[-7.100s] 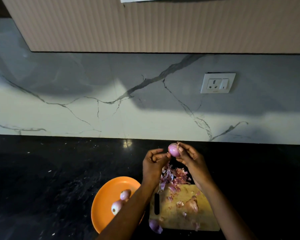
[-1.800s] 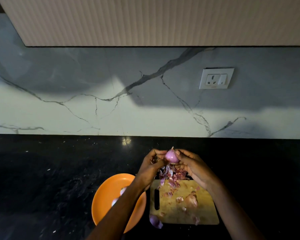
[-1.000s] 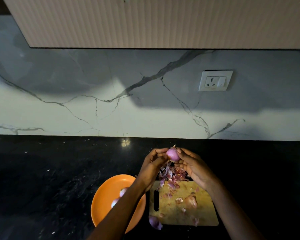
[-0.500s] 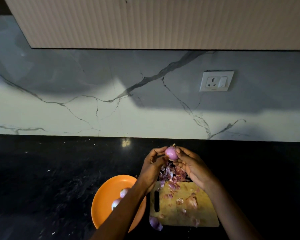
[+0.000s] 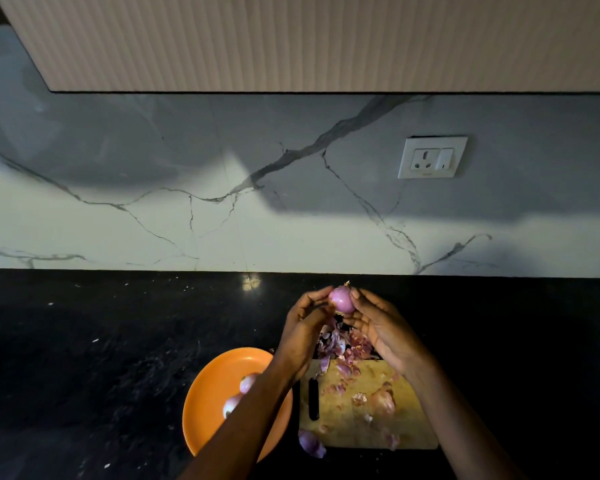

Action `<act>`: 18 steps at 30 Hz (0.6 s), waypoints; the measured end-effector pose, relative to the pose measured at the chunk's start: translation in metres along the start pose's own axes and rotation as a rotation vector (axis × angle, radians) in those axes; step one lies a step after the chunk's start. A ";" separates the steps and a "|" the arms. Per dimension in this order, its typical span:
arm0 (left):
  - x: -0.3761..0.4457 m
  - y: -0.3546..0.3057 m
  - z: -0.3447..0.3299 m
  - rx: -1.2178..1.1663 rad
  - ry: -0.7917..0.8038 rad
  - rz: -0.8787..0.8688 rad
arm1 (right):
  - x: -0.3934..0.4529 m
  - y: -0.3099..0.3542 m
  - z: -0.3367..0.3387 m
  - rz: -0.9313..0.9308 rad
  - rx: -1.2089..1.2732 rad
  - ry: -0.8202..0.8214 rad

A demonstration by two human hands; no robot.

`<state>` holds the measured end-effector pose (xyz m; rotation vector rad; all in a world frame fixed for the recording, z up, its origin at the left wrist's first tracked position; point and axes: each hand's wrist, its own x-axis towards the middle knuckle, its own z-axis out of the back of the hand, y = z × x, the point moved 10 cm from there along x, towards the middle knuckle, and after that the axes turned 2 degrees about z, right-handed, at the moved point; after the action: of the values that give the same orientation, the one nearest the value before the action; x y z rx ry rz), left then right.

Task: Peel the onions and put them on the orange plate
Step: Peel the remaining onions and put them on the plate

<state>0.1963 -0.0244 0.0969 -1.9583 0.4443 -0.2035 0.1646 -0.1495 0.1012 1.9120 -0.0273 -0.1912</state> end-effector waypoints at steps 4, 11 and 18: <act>0.001 0.002 0.001 -0.010 -0.005 0.021 | 0.000 -0.001 0.000 -0.001 0.002 -0.012; -0.001 0.001 0.001 -0.039 -0.030 0.002 | -0.002 -0.002 -0.004 0.002 0.048 -0.016; 0.002 -0.002 -0.003 -0.092 -0.016 0.005 | -0.002 -0.001 -0.002 0.005 0.072 -0.032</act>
<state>0.1973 -0.0267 0.0995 -2.0469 0.4549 -0.1663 0.1627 -0.1466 0.1012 1.9804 -0.0614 -0.2199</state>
